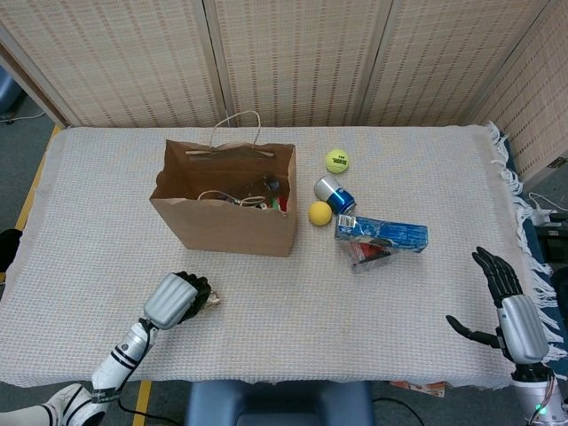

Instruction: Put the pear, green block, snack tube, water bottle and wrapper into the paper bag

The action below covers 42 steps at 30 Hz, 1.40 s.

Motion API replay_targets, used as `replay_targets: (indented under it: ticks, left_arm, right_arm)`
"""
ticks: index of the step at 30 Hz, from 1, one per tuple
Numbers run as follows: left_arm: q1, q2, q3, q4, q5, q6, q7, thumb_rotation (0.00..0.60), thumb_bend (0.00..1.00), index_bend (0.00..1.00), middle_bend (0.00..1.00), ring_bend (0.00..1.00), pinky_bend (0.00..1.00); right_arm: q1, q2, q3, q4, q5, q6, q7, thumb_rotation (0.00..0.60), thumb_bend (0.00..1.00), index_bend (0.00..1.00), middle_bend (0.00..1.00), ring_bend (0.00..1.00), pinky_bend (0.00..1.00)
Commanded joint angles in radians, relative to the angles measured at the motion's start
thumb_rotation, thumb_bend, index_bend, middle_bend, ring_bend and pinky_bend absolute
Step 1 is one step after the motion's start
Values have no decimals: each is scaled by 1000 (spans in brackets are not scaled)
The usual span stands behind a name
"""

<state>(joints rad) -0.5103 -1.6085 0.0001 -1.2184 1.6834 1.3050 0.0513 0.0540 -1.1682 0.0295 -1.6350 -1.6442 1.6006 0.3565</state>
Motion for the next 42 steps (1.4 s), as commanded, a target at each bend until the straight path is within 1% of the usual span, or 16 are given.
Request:
replay_targets:
  ticks: [1, 3, 5, 8, 11, 15, 16, 19, 21, 25, 28, 30, 35, 38, 42]
  left_arm:
    - [14, 32, -39, -9, -48, 18, -11, 600, 687, 761, 730, 733, 830]
    - [24, 46, -70, -19, -87, 33, -5, 600, 686, 761, 730, 733, 830]
    - [38, 60, -116, -41, -146, 48, 0, 600, 686, 762, 730, 733, 829]
    - [52, 87, -193, -80, -242, 65, 5, 600, 687, 761, 731, 733, 828]
    - [60, 127, -272, -131, -345, 60, 6, 600, 687, 761, 733, 734, 828]
    - [64, 186, -380, -216, -475, 58, 0, 600, 688, 761, 734, 734, 828]
    - [63, 199, -419, -247, -519, 60, -6, 600, 689, 761, 734, 734, 828]
    - [51, 234, -512, -323, -613, 60, -11, 600, 689, 761, 735, 734, 826]
    - [36, 253, -569, -371, -659, 67, -9, 600, 688, 761, 735, 734, 825]
    - [-4, 273, -658, -474, -729, 78, 3, 600, 689, 761, 735, 734, 823]
    - [-52, 267, -692, -539, -761, 81, 39, 600, 688, 761, 735, 734, 822]
    - [-87, 253, -702, -567, -772, 82, 59, 600, 689, 761, 735, 734, 822]
    - [-185, 201, -693, -587, -774, 76, 125, 600, 688, 762, 735, 733, 822]
    - [-264, 154, -682, -544, -774, 49, 159, 600, 688, 762, 734, 734, 821]
    - [-349, 102, -675, -449, -783, 3, 172, 600, 689, 762, 734, 734, 820]
  right_arm:
    - [0, 0, 0, 0, 0, -1, 0, 600, 70, 0, 0, 0, 0]
    - [0, 1, 0, 0, 1, -1, 0, 600, 70, 0, 0, 0, 0]
    - [0, 1, -1, -1, 1, -2, 1, 600, 70, 0, 0, 0, 0]
    - [0, 1, -1, -2, 1, -2, 0, 600, 70, 0, 0, 0, 0]
    - [0, 1, -1, -2, 2, -3, -1, 600, 70, 0, 0, 0, 0]
    - [1, 1, -1, -3, 2, -4, -1, 600, 70, 0, 0, 0, 0]
    - [1, 0, -1, -3, 2, -5, -2, 600, 71, 0, 0, 0, 0]
    - [1, 0, -3, -4, 0, -6, -5, 600, 71, 0, 0, 0, 0]
    - [1, 0, -3, -4, 0, -5, -6, 600, 71, 0, 0, 0, 0]
    - [2, 0, -3, -2, 1, -7, -9, 600, 71, 0, 0, 0, 0]
    - [2, 0, -4, -1, -2, -8, -11, 600, 71, 0, 0, 0, 0]
    - [2, 1, -5, -1, -2, -9, -11, 600, 72, 0, 0, 0, 0]
    - [1, 5, -5, -4, -2, -6, -7, 600, 72, 0, 0, 0, 0]
    - [2, 7, -4, -5, 0, -9, -4, 600, 72, 0, 0, 0, 0]
    - [5, 15, -10, -13, 1, -21, 2, 600, 73, 0, 0, 0, 0]
